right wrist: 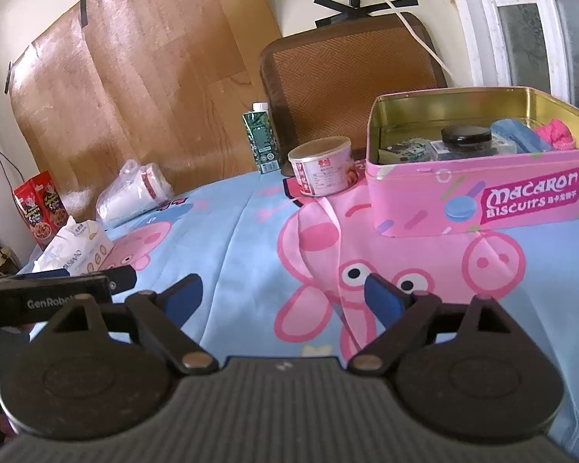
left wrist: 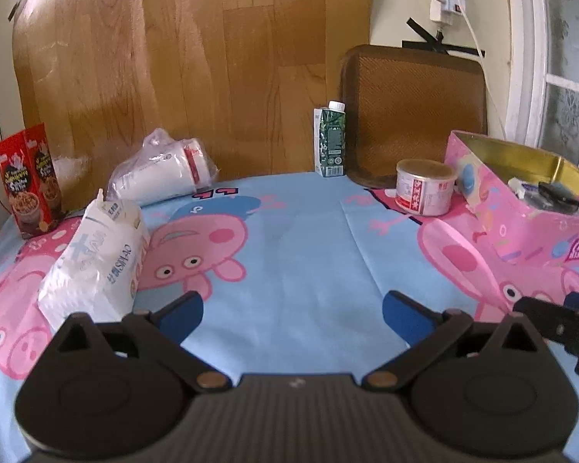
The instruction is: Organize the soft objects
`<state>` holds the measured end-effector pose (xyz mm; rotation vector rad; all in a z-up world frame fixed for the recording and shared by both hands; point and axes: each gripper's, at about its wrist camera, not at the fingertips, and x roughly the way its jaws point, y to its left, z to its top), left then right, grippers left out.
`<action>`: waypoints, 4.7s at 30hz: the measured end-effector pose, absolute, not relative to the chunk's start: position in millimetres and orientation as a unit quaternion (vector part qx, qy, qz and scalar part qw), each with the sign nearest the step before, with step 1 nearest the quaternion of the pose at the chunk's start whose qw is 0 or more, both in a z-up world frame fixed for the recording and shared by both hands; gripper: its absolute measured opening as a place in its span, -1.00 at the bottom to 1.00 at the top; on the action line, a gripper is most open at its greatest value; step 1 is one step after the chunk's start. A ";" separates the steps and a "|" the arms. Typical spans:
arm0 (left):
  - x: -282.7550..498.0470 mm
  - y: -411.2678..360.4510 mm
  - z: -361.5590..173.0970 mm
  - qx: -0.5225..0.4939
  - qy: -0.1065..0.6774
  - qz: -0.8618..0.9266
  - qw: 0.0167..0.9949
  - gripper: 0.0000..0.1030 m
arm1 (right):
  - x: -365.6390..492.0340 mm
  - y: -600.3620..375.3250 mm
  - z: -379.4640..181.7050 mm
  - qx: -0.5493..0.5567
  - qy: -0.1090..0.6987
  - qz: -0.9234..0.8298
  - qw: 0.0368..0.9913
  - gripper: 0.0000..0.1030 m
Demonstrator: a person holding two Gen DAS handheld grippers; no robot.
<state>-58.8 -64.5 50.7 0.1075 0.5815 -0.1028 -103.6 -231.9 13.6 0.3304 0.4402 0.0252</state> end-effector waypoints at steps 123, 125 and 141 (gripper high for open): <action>-45.8 -92.4 39.6 0.076 0.334 -0.119 0.932 0.99 | -146.1 -246.3 18.1 0.163 0.195 -0.064 0.965 0.86; -45.7 -92.3 39.5 0.076 0.334 -0.119 0.932 0.99 | -146.0 -245.8 18.1 0.163 0.195 -0.063 0.965 0.86; -43.8 -91.6 39.6 0.085 0.332 -0.130 0.930 0.99 | -143.3 -247.2 18.7 0.161 0.196 -0.059 0.966 0.86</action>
